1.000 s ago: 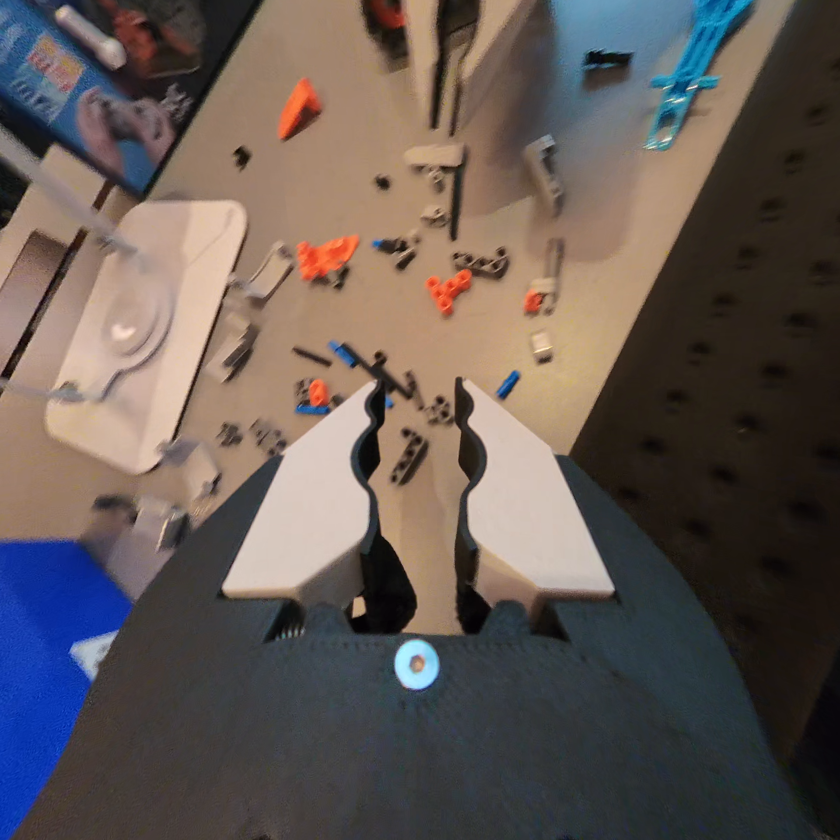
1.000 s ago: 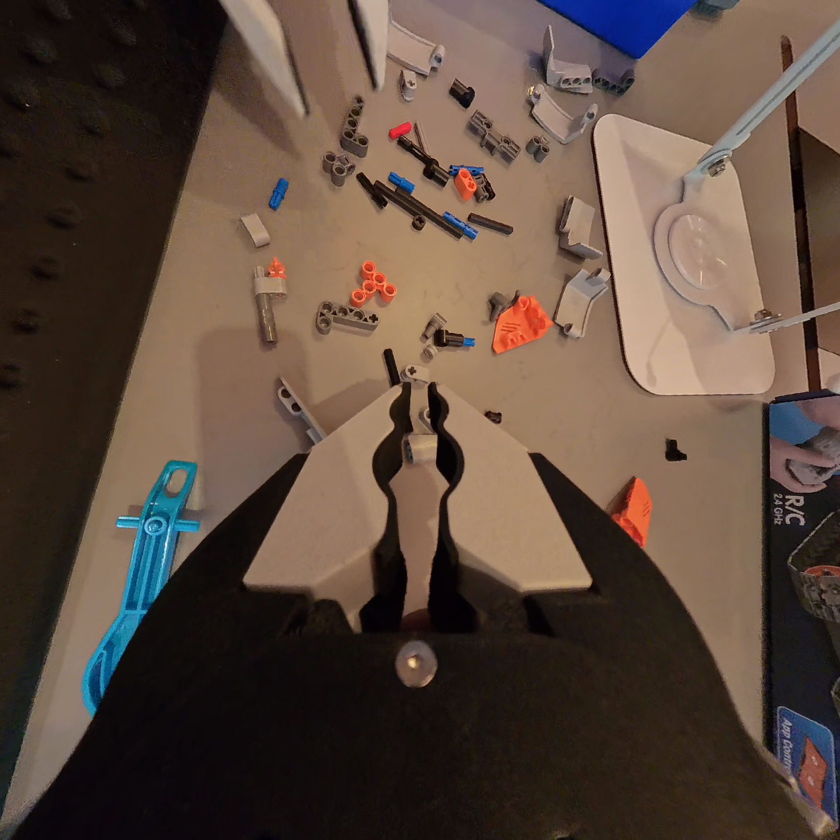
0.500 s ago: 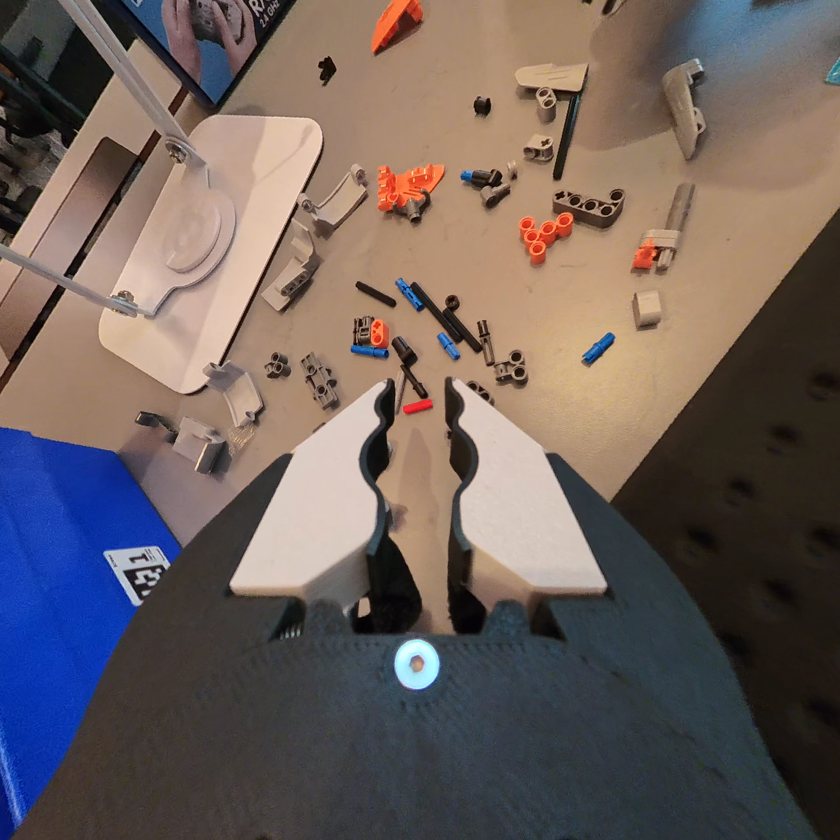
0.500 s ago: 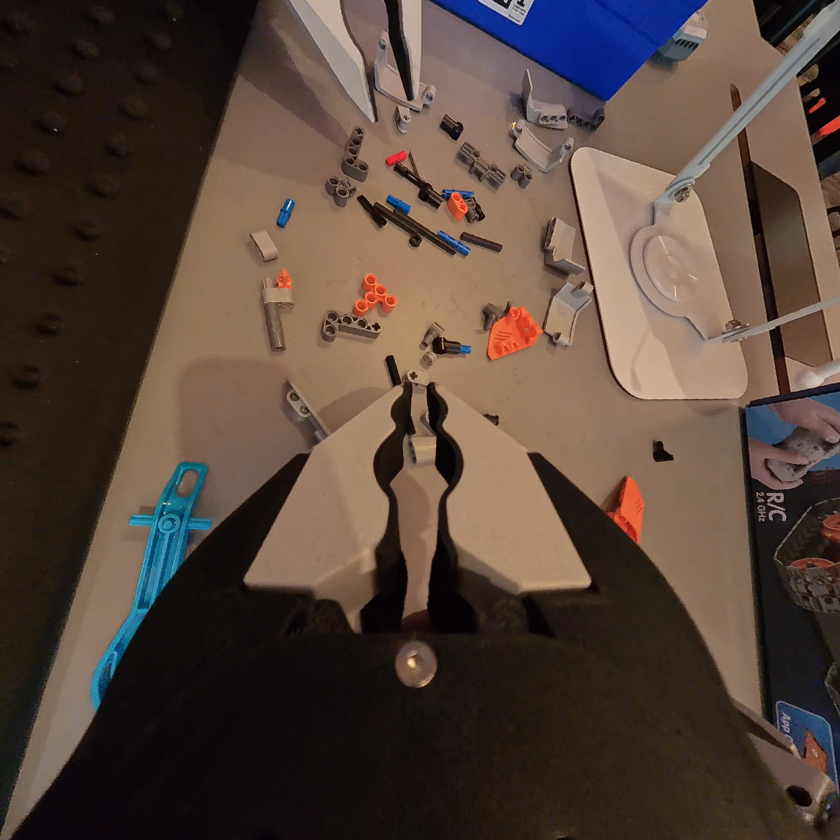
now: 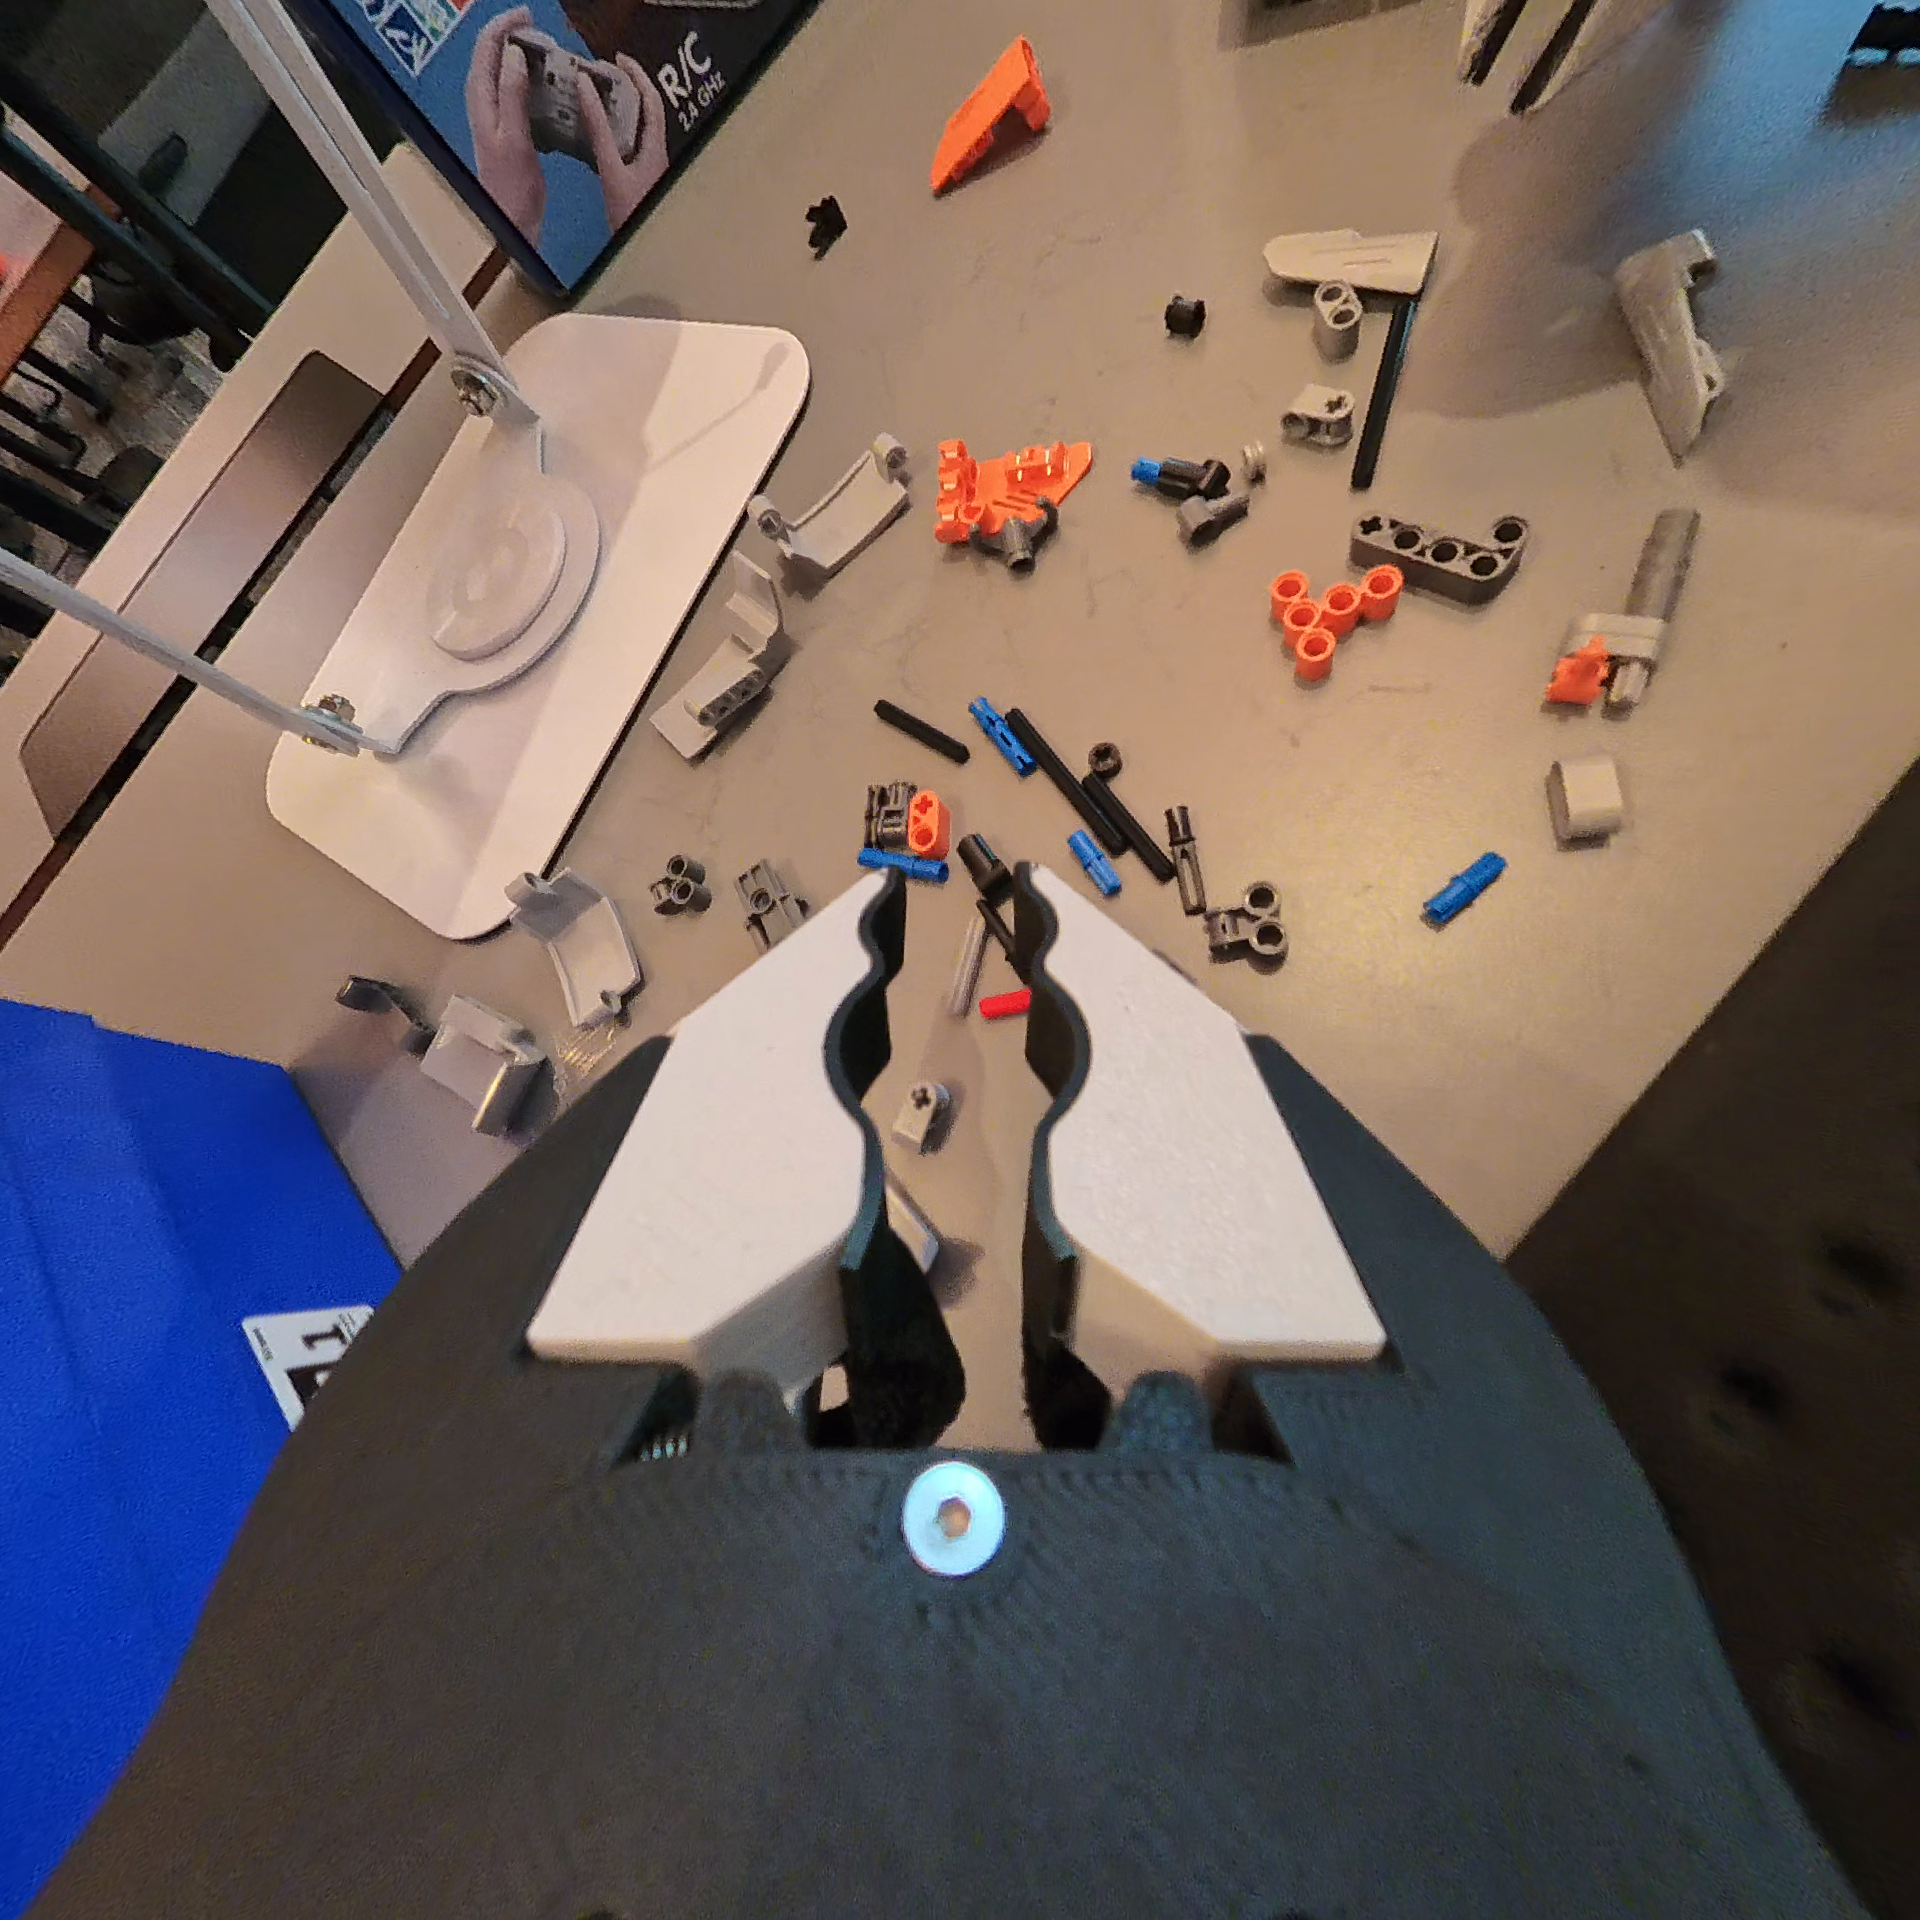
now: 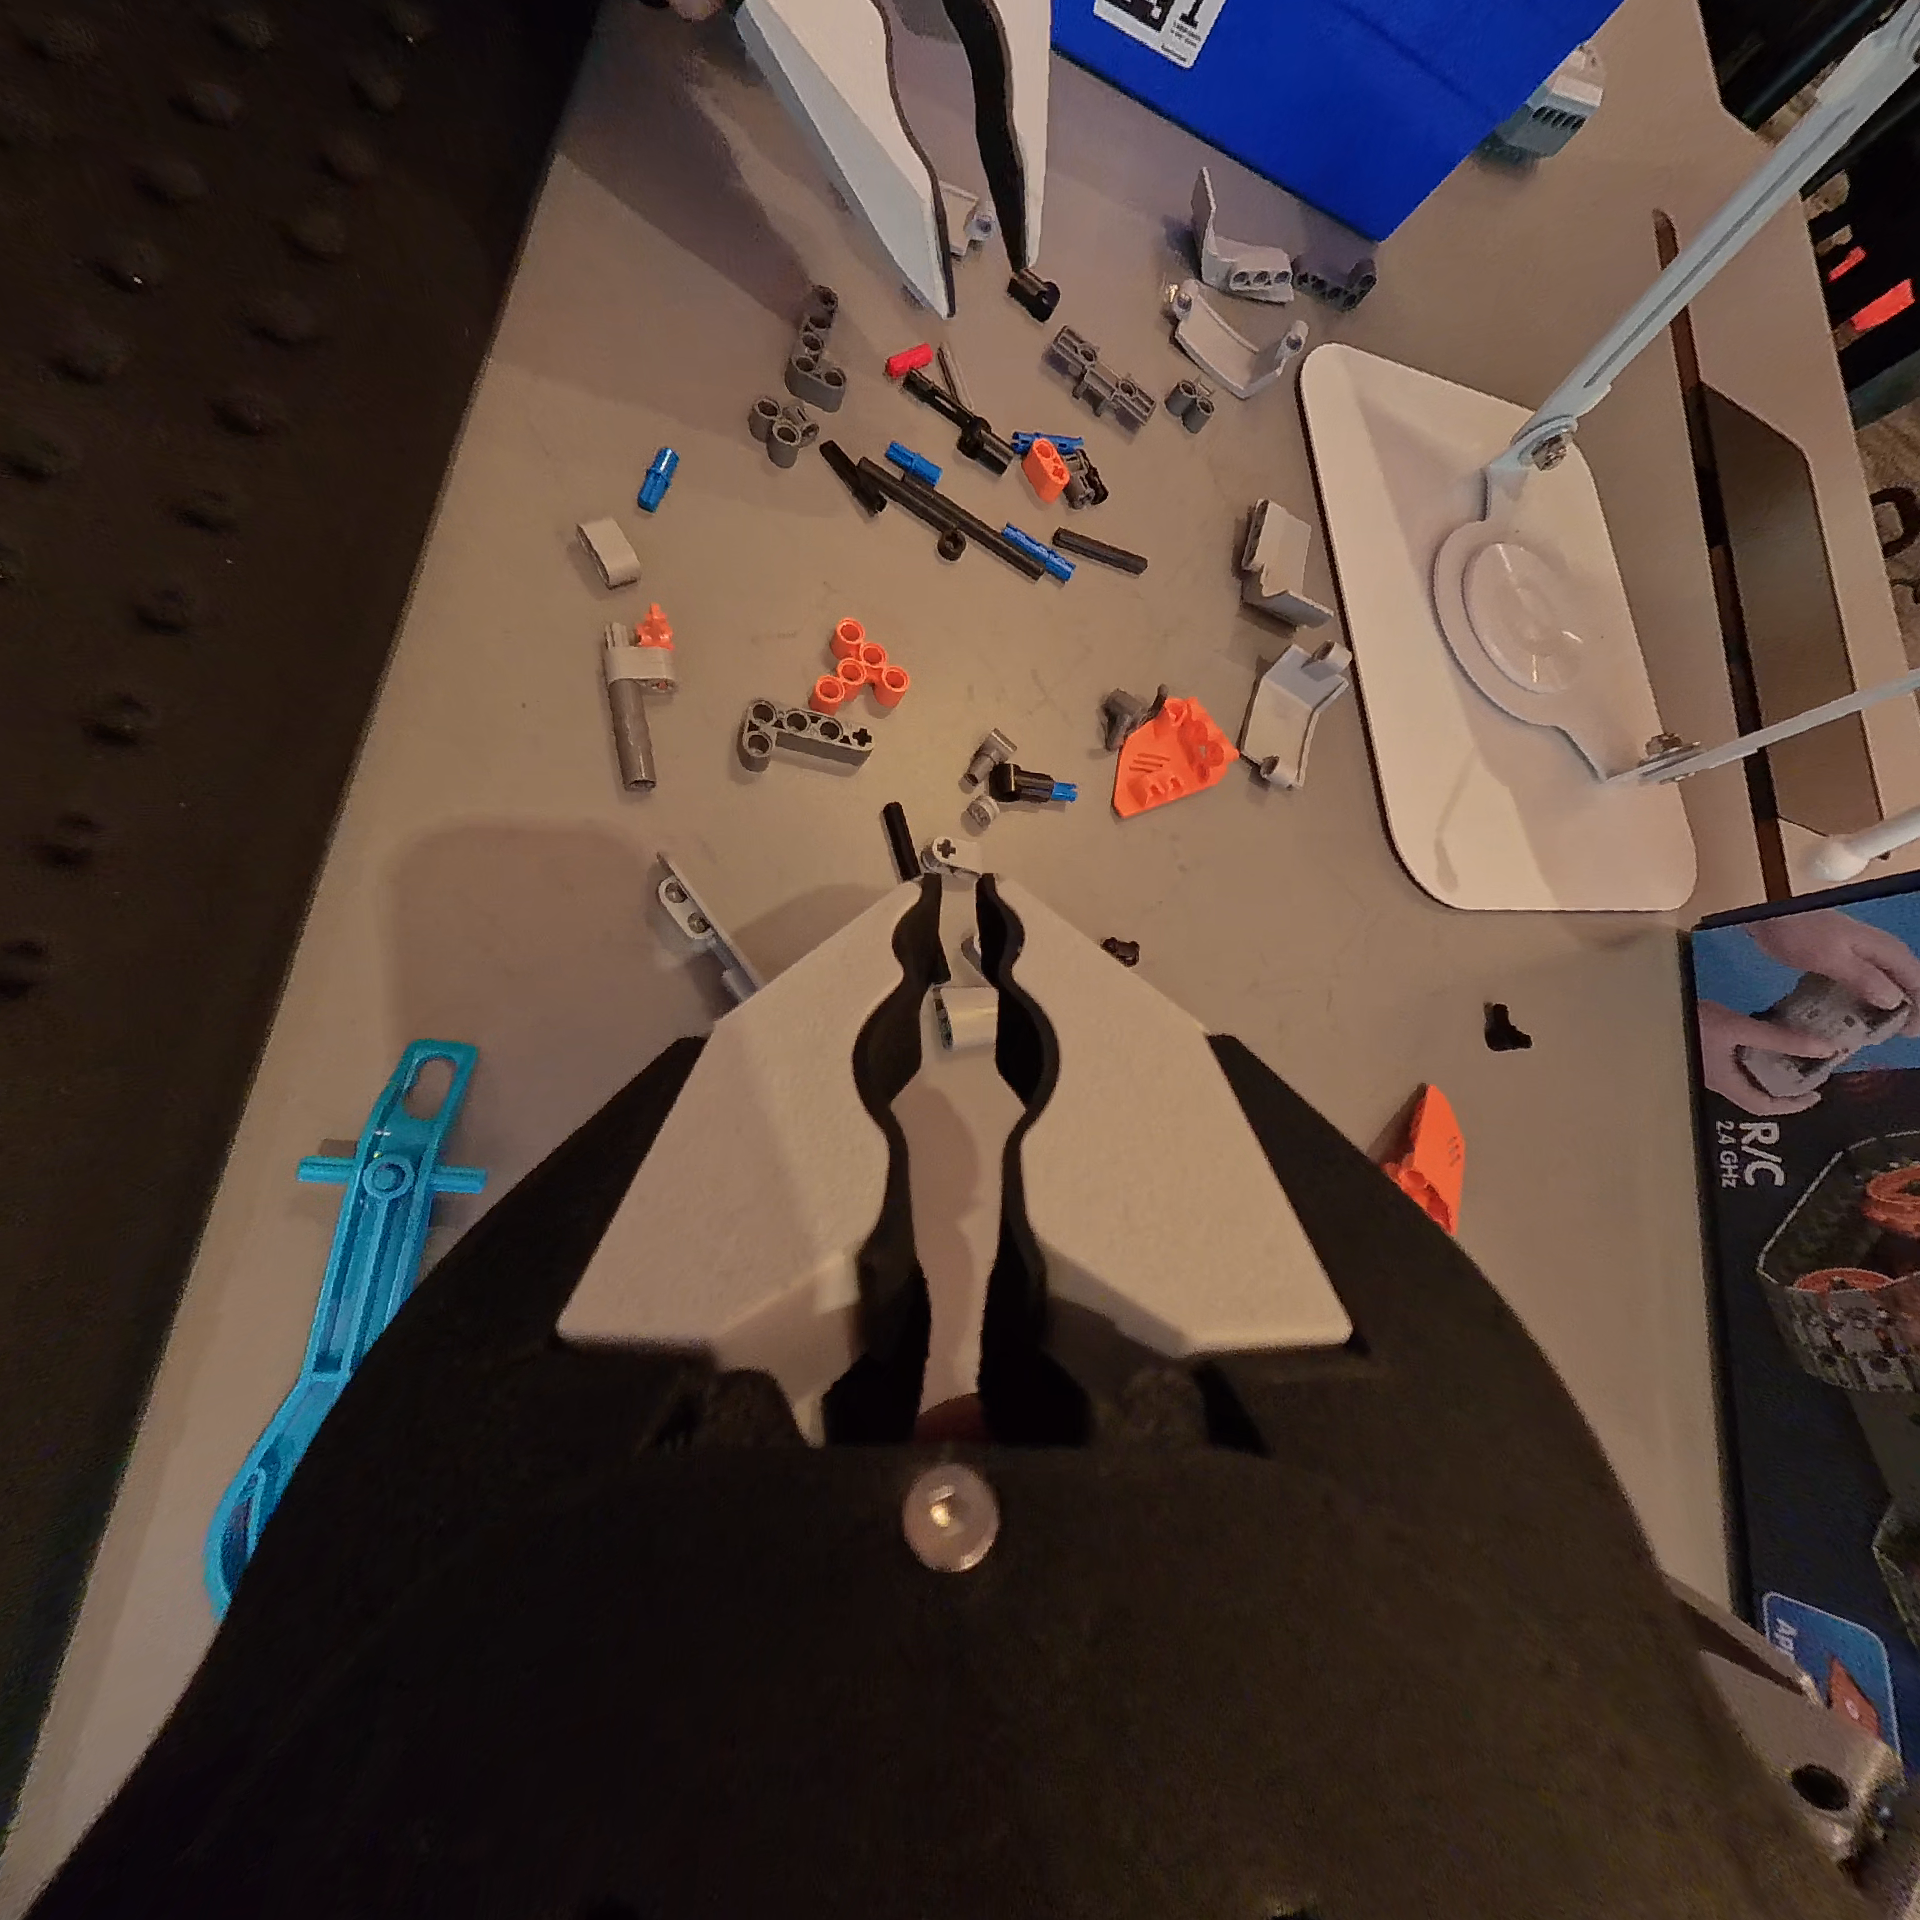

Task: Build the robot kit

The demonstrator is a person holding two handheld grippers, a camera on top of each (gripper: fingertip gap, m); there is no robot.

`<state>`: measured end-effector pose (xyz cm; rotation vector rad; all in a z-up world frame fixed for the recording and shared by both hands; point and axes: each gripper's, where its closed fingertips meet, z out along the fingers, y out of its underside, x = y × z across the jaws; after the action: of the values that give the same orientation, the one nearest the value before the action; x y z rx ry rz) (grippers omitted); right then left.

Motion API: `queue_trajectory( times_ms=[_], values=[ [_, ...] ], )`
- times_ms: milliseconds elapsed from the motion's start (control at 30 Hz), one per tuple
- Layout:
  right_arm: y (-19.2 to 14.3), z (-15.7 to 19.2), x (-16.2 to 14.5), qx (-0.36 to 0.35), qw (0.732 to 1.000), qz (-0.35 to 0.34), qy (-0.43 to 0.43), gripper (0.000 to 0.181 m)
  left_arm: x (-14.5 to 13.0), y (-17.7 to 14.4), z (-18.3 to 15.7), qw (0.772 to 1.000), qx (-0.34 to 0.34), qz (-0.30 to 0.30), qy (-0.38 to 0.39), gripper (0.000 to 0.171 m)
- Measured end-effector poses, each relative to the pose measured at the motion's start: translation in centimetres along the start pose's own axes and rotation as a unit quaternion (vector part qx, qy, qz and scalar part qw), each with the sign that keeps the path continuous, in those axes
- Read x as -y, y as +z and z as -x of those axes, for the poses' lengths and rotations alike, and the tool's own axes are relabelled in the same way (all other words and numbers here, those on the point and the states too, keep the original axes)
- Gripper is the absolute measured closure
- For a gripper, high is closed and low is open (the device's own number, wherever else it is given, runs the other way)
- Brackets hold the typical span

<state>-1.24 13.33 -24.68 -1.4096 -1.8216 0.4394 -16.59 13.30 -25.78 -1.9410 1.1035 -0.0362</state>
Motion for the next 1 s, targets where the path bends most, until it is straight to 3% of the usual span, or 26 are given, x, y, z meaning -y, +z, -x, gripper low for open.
queue_trajectory(
  times_ms=[667, 1000],
  values=[
    [-0.2, -0.2, 0.0, -0.006, 1.000, -0.002, -0.004, 0.177, -0.7, -0.6, 1.0, 1.000, 0.015, 0.014, -0.018, 0.154],
    [-0.3, 0.0, 0.3, -0.005, 1.000, -0.006, -0.005, 0.177, 1.5, 3.0, 0.7, 0.998, -0.034, 0.049, -0.012, 0.155]
  ],
)
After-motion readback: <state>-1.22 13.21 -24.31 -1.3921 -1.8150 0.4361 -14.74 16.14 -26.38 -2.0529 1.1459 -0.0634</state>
